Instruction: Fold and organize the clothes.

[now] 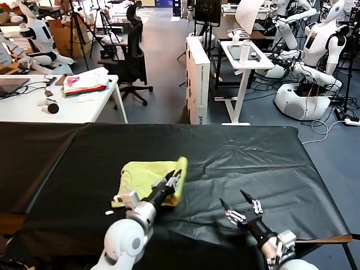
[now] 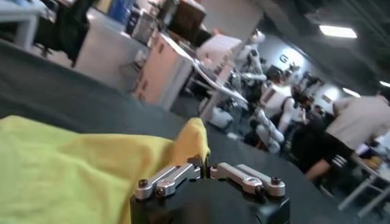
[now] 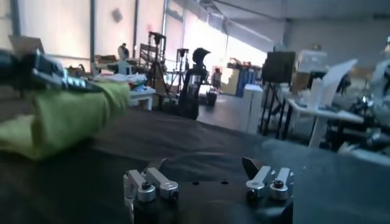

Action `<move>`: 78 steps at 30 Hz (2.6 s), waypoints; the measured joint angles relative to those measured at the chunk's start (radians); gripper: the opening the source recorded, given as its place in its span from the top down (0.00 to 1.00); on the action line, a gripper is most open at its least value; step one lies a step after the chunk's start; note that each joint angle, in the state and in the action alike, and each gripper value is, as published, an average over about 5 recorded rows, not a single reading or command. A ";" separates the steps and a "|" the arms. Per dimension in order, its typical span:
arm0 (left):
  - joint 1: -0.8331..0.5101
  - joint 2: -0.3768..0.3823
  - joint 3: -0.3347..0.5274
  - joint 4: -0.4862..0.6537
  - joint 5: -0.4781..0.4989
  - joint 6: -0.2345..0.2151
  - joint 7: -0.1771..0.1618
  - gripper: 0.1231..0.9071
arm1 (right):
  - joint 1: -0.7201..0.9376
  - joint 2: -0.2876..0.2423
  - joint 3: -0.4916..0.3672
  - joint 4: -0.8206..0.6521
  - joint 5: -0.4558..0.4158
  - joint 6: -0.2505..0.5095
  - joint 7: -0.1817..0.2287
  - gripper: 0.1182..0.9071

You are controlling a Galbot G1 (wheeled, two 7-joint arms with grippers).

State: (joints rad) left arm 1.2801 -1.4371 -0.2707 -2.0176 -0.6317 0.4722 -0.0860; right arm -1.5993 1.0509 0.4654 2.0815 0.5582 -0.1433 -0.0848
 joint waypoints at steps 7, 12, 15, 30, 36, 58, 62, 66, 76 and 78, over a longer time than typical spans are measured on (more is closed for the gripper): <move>0.031 0.025 0.008 -0.061 0.054 -0.012 0.047 0.06 | 0.149 -0.013 -0.084 -0.025 0.262 -0.189 0.083 0.00; 0.056 0.064 -0.032 -0.112 0.091 -0.041 0.048 0.00 | 0.277 0.017 -0.176 -0.068 0.305 -0.255 0.132 0.00; 0.073 0.088 -0.065 -0.134 0.097 -0.049 0.044 0.00 | 0.341 0.041 -0.227 -0.103 0.301 -0.272 0.144 0.00; 0.163 0.102 -0.169 -0.175 0.138 -0.078 0.041 0.00 | 0.457 0.110 -0.339 -0.259 0.261 -0.260 0.131 0.67; 0.184 0.101 -0.203 -0.173 0.137 -0.089 0.043 0.00 | 0.430 0.099 -0.304 -0.255 0.254 -0.247 0.129 0.95; 0.215 0.229 -0.280 -0.118 0.215 -0.224 0.036 0.00 | 0.205 -0.071 -0.057 -0.110 -0.092 0.143 0.021 0.15; 0.266 0.295 -0.333 -0.140 0.195 -0.243 0.036 0.00 | 0.121 -0.078 0.003 -0.072 -0.160 0.209 0.037 0.02; 0.358 0.346 -0.405 -0.164 0.166 -0.295 0.015 0.00 | 0.016 -0.070 0.070 -0.022 -0.220 0.218 0.073 0.00; 0.687 0.381 -0.576 -0.213 0.084 -0.362 -0.014 0.00 | -0.256 0.014 0.144 0.118 -0.241 0.090 0.200 0.00; 0.746 0.381 -0.603 -0.224 0.080 -0.368 -0.017 0.00 | -0.305 0.029 0.149 0.142 -0.233 0.084 0.201 0.00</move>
State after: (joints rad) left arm 2.0256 -1.0559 -0.8737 -2.2419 -0.5514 0.1046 -0.1026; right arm -1.9043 1.0796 0.6139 2.2236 0.3256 -0.0591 0.1166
